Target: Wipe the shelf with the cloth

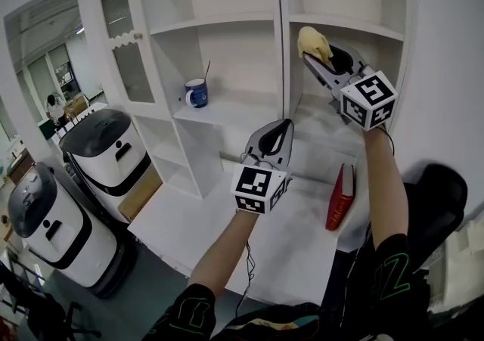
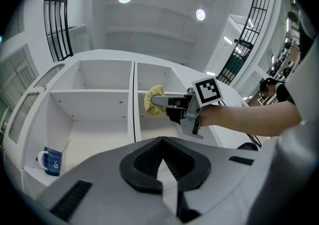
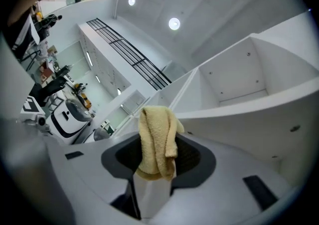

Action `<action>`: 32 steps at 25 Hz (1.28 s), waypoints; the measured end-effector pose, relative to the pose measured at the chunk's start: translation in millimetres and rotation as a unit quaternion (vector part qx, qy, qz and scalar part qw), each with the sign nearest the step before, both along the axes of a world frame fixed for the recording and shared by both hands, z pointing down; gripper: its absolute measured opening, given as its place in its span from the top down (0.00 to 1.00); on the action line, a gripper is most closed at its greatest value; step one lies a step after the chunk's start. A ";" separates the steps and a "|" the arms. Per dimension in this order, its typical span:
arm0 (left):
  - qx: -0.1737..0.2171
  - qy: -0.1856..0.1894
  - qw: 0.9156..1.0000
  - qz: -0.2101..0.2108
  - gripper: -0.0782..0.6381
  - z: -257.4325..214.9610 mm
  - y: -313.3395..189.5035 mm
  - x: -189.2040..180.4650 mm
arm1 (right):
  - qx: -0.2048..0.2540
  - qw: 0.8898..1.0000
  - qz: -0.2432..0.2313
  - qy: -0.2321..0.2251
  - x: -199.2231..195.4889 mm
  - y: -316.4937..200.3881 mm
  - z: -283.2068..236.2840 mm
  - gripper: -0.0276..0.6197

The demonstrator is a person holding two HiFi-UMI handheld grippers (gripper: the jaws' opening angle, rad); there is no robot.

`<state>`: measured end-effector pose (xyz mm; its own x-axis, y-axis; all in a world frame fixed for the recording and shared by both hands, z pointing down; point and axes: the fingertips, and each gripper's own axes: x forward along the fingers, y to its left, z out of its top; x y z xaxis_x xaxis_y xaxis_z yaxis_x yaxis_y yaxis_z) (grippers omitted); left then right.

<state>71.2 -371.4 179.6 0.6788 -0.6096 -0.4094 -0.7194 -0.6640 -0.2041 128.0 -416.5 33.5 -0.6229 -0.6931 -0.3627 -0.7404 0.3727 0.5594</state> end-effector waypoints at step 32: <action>-0.019 0.001 1.000 -0.013 0.90 17.5 -1.2 -16.8 | -0.122 0.992 -0.028 0.033 -16.5 -35.8 60.7 0.71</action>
<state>54.4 -372.7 197.0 0.6624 -0.6417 -0.3865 -0.7363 -0.6528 -0.1781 111.5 -452.4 94.2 -0.6800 -0.7185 -0.1463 -0.6794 0.5423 0.4942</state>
